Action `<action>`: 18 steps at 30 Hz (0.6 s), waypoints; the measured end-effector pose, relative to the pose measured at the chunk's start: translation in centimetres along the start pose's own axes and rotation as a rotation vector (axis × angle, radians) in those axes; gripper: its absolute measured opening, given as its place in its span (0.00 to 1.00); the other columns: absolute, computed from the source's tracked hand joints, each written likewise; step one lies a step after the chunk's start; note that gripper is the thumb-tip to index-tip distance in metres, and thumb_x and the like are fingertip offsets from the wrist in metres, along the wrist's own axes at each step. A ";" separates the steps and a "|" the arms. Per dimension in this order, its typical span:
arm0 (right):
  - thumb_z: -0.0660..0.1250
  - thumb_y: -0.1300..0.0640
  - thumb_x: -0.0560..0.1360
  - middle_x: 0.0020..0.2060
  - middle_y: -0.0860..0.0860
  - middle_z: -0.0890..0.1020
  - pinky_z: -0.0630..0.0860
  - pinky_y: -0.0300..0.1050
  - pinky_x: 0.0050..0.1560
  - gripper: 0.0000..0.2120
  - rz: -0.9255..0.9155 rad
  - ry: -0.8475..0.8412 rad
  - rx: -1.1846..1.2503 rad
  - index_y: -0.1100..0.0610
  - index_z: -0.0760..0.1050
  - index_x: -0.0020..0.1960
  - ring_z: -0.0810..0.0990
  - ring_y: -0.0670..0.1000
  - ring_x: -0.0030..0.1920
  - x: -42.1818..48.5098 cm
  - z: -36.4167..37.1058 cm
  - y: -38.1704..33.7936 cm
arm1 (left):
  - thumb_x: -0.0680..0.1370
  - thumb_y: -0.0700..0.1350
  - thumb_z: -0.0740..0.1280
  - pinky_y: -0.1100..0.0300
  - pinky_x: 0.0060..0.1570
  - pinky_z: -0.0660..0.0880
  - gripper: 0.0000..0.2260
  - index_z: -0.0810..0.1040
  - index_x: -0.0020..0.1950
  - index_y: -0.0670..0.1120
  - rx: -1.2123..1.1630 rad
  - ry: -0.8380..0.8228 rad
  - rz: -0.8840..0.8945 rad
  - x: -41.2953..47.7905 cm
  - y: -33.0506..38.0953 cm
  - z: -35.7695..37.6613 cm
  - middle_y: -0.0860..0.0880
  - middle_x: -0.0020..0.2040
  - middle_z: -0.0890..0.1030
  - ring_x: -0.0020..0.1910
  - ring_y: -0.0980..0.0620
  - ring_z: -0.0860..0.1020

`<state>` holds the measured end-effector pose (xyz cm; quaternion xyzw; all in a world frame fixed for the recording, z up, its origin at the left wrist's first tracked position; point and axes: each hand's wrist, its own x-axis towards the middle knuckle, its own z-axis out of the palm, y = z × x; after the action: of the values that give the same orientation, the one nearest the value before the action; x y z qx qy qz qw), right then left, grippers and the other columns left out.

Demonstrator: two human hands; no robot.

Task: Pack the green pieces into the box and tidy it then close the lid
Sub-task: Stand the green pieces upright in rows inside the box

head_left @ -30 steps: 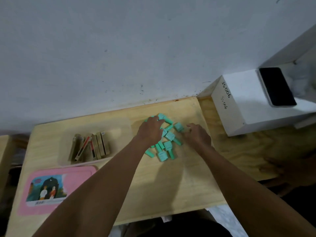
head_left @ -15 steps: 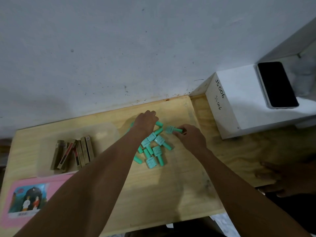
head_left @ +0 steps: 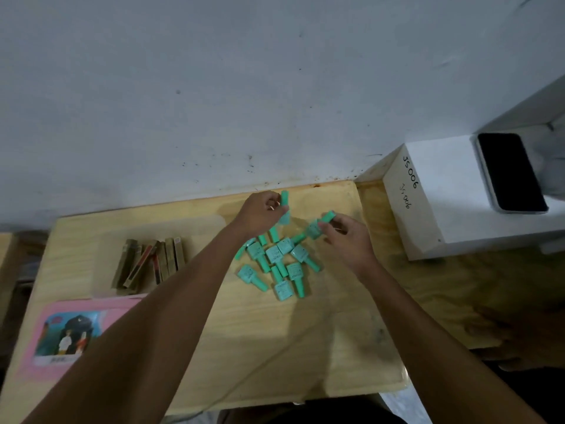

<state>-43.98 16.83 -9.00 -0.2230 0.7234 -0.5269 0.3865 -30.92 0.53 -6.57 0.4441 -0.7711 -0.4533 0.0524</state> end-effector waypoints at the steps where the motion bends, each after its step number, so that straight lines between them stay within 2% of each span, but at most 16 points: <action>1: 0.70 0.58 0.76 0.46 0.48 0.85 0.81 0.51 0.55 0.06 -0.013 -0.024 0.018 0.46 0.80 0.46 0.84 0.48 0.50 -0.2 0.2 -0.6 | 0.75 0.48 0.70 0.55 0.47 0.76 0.12 0.79 0.55 0.43 -0.070 0.023 -0.025 -0.8 -0.2 -0.9 0.44 0.51 0.81 0.49 0.46 0.80; 5: 0.69 0.59 0.77 0.45 0.45 0.84 0.81 0.53 0.55 0.09 -0.071 -0.093 0.023 0.43 0.79 0.47 0.83 0.48 0.50 -0.9 1.7 -3.0 | 0.73 0.49 0.73 0.49 0.50 0.79 0.08 0.80 0.48 0.47 -0.184 0.119 -0.066 -4.1 -1.1 -4.5 0.42 0.49 0.82 0.46 0.46 0.81; 8: 0.70 0.57 0.76 0.44 0.45 0.84 0.80 0.55 0.55 0.08 -0.112 -0.134 -0.044 0.44 0.79 0.49 0.83 0.48 0.49 -1.2 3.7 -4.4 | 0.73 0.49 0.73 0.59 0.41 0.75 0.09 0.80 0.49 0.47 -0.116 0.178 -0.042 -6.7 -2.2 -7.1 0.46 0.47 0.83 0.43 0.51 0.80; 13: 0.71 0.53 0.75 0.46 0.46 0.85 0.80 0.50 0.54 0.06 -0.159 -0.223 -0.112 0.49 0.80 0.51 0.83 0.45 0.48 -1.8 7.6 -6.1 | 0.73 0.46 0.72 0.70 0.38 0.70 0.11 0.80 0.53 0.44 -0.038 0.331 -0.052 -10.0 -5.2 -10.9 0.48 0.47 0.82 0.41 0.53 0.78; 15: 0.71 0.52 0.75 0.46 0.46 0.85 0.80 0.43 0.46 0.09 -0.185 -0.236 -0.154 0.53 0.81 0.54 0.83 0.43 0.45 -2.0 9.4 -6.7 | 0.73 0.45 0.72 0.71 0.37 0.69 0.11 0.80 0.54 0.43 0.013 0.367 -0.078 -10.6 -6.8 -12.0 0.48 0.47 0.82 0.42 0.53 0.78; 17: 0.70 0.51 0.75 0.44 0.48 0.85 0.75 0.36 0.36 0.11 -0.199 -0.236 -0.202 0.54 0.80 0.56 0.82 0.42 0.38 -2.1 11.2 -7.0 | 0.73 0.43 0.72 0.72 0.35 0.68 0.10 0.81 0.53 0.43 0.040 0.378 -0.093 -10.7 -8.3 -12.6 0.47 0.48 0.82 0.42 0.52 0.79; 18: 0.70 0.52 0.75 0.44 0.48 0.85 0.73 0.34 0.34 0.11 -0.205 -0.232 -0.223 0.54 0.80 0.56 0.82 0.42 0.37 -2.2 12.1 -7.2 | 0.73 0.43 0.72 0.72 0.35 0.68 0.10 0.81 0.52 0.43 0.042 0.378 -0.096 -10.5 -9.0 -12.7 0.46 0.48 0.83 0.42 0.52 0.79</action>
<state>-33.69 8.81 -3.35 -0.3960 0.7014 -0.4509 0.3845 -12.71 -1.82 -2.45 0.5588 -0.7346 -0.3475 0.1653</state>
